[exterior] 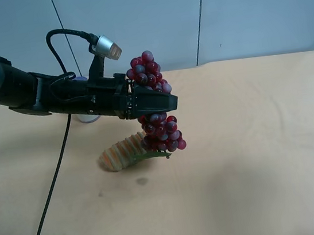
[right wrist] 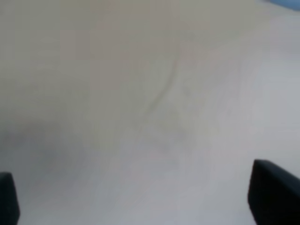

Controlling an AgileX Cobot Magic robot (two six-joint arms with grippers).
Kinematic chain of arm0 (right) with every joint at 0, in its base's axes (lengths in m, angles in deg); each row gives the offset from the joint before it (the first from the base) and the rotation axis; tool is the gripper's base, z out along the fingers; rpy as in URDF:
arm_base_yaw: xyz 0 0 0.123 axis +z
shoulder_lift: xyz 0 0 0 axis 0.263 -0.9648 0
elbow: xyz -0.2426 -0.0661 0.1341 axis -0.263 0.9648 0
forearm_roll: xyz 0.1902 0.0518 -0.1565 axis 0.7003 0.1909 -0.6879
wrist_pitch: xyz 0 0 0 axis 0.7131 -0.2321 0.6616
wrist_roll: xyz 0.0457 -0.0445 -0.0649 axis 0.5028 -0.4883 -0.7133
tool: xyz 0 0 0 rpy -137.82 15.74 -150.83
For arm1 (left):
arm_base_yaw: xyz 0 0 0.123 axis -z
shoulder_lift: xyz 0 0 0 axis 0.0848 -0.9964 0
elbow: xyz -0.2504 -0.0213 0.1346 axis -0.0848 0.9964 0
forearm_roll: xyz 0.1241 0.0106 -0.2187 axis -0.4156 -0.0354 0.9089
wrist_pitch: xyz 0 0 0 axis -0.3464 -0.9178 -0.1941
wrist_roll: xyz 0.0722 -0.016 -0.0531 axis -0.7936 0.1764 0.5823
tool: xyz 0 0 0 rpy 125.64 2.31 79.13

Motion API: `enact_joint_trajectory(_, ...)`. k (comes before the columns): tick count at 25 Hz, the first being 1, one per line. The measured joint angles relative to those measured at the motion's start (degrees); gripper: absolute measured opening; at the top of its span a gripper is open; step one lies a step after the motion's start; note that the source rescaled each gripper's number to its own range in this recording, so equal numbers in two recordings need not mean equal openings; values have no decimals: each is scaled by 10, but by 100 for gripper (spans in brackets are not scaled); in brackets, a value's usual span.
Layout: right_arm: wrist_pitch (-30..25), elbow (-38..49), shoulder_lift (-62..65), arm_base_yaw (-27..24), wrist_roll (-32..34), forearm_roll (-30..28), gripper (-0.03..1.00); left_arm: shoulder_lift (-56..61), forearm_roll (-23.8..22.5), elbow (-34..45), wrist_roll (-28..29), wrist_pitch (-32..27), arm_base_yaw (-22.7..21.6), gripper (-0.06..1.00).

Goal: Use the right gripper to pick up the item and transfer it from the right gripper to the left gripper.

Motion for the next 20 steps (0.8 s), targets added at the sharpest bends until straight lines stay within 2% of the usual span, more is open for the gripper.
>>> enact_joint_trajectory(4, -1, 48, 39, 0, 1, 3, 93, 0, 0, 0, 3, 0, 0, 6)
enact_joint_trajectory(7, -3, 79, 44, 0, 2, 40, 93, 0, 0, 0, 7, 0, 0, 6)
enact_joint_trajectory(12, 64, 128, 45, 0, -18, 102, 93, 0, 0, 0, 15, 0, 0, 6)
enact_joint_trajectory(15, 77, 138, 45, 0, -48, 132, 93, 0, 0, 0, 22, 0, 0, 6)
enact_joint_trajectory(20, 83, 138, 45, 0, -67, 145, 93, 0, 0, 0, 31, 0, 0, 6)
